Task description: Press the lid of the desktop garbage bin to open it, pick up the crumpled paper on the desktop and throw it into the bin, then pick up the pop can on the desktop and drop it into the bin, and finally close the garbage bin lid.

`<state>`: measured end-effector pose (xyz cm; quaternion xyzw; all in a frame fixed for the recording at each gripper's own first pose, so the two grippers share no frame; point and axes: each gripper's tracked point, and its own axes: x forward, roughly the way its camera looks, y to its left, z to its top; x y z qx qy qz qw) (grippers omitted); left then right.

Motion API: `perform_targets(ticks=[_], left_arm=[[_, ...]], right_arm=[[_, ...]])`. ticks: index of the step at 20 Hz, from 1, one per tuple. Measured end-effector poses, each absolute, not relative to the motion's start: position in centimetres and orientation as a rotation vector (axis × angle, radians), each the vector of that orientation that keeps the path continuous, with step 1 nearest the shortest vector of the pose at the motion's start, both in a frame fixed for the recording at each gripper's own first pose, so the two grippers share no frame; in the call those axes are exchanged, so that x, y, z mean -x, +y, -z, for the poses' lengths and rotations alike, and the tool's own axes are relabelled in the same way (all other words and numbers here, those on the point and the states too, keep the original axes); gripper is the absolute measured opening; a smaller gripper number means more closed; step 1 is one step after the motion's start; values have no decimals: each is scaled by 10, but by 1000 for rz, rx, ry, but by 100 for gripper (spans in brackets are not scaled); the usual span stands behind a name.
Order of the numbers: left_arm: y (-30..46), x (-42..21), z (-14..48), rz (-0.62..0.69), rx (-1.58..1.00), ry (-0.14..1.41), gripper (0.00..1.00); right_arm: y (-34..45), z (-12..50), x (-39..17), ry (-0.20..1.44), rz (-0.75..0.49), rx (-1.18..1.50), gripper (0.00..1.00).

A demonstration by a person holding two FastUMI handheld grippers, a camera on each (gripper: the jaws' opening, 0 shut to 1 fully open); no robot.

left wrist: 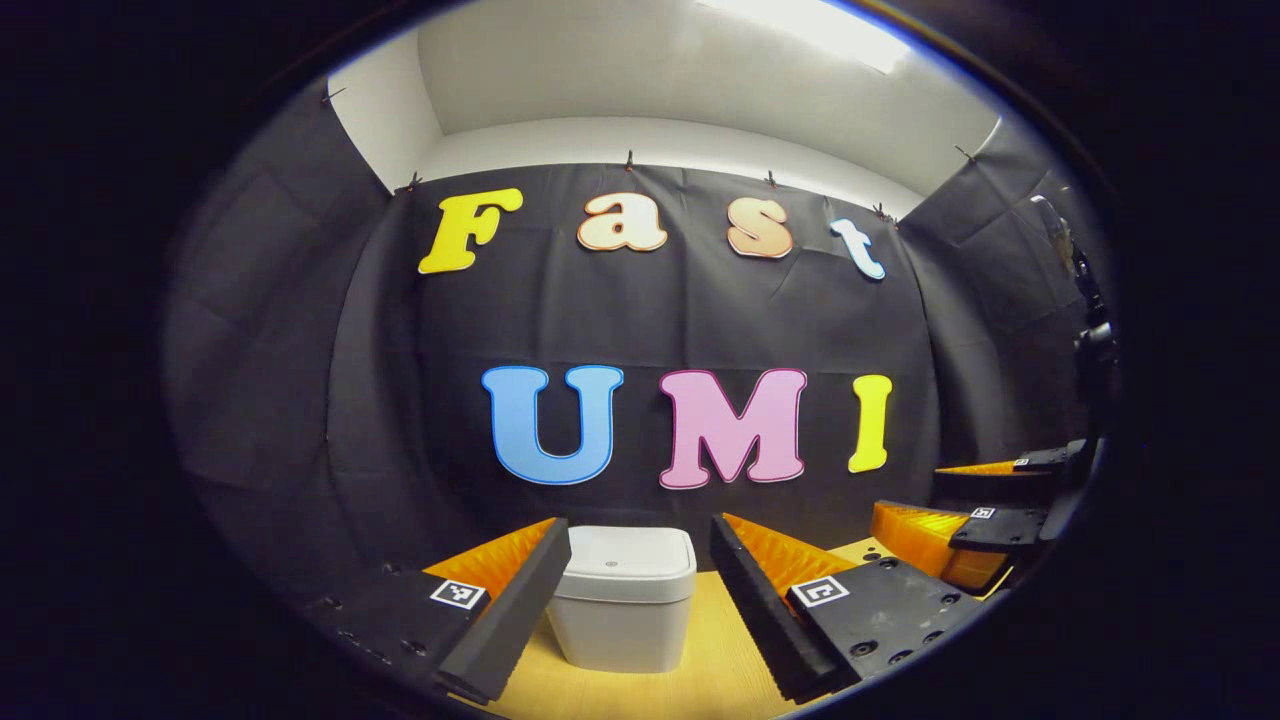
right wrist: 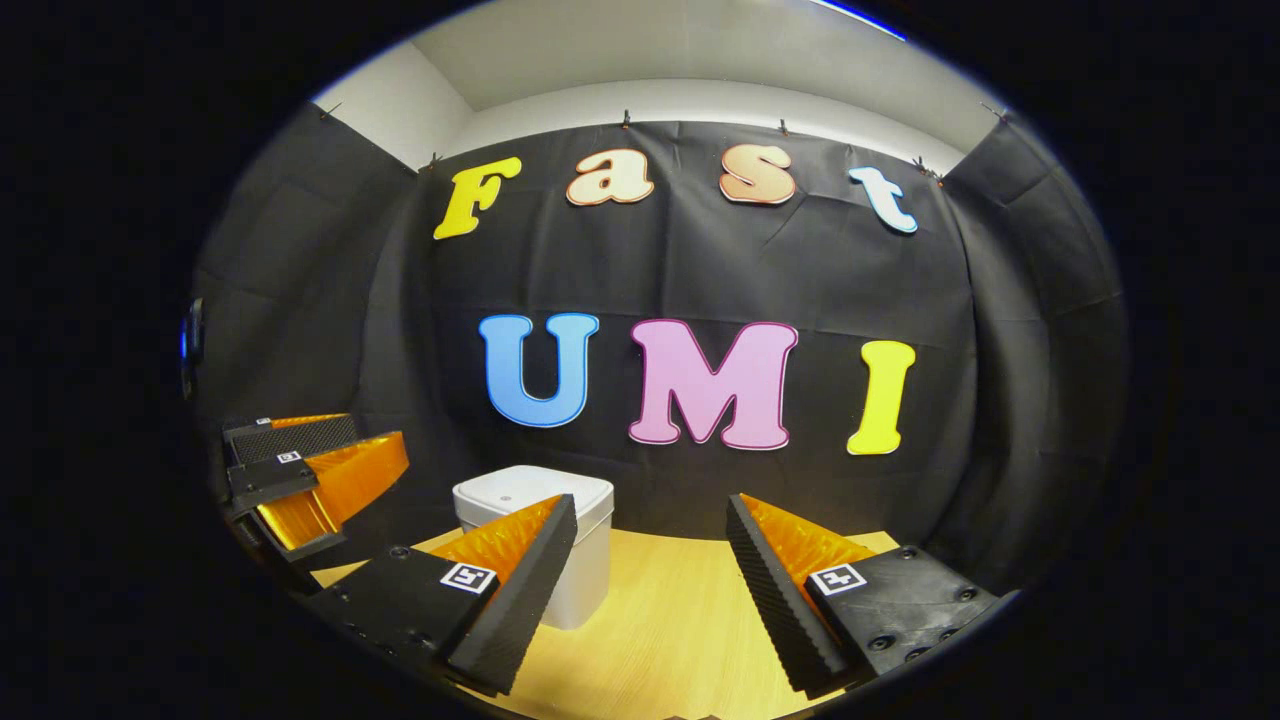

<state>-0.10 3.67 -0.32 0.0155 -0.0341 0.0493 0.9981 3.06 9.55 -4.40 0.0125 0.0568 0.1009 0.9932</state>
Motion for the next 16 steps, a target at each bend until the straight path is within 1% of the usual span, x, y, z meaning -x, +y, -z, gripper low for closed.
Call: perform_targets(ticks=[8,13,16], left_arm=[[38,11,3,-79,-32,-78,95],[39,13,11,-78,5,-61,95],[35,14,13,-64,11,-59,95]], right_arm=[[111,45,-29,111,-194,-29,98],[104,34,-26,90,-187,-18,97],[96,30,-25,74,-161,-15,98]])
